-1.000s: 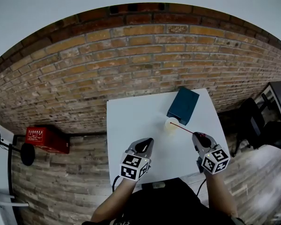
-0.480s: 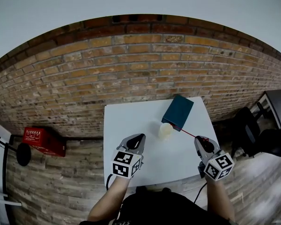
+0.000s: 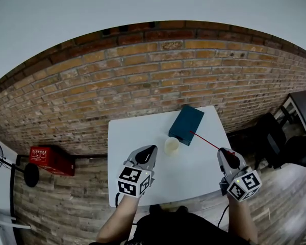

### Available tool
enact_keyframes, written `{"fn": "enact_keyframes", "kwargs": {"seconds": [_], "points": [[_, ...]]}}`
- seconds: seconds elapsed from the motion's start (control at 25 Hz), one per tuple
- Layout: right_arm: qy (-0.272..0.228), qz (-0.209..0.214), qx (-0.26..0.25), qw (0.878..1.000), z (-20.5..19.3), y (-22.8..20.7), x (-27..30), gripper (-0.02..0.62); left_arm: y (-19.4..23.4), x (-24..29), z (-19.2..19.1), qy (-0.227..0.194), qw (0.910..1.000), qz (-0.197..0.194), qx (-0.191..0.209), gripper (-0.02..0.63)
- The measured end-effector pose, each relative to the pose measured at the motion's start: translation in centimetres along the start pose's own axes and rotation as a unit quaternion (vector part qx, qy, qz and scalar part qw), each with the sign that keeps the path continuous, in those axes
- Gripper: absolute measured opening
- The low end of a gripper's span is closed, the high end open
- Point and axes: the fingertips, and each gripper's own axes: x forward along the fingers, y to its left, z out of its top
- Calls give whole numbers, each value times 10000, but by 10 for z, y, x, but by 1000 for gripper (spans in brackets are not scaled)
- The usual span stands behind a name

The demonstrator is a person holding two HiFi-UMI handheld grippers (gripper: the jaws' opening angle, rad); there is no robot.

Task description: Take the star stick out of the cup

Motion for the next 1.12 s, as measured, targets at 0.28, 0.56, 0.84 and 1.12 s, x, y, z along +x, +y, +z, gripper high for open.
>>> {"fn": "enact_keyframes", "kwargs": {"seconds": [0.28,0.56,0.84,1.12], "points": [[-6,160,119,9998,-13,-6,-5,14,-16,14,4,50,10000,-17,46,6],[127,444,2,9989,-21,-1,-10,14,-21,21,0,96,10000,0,-16,6],[173,455,71,9988,-24,-5,-16,14,-29,24,-2,116,9999,-22,-40,6],[125,407,117,9990,-23,-9,-15,14,-24,18,-3,113,9999,60,-48,6]]}}
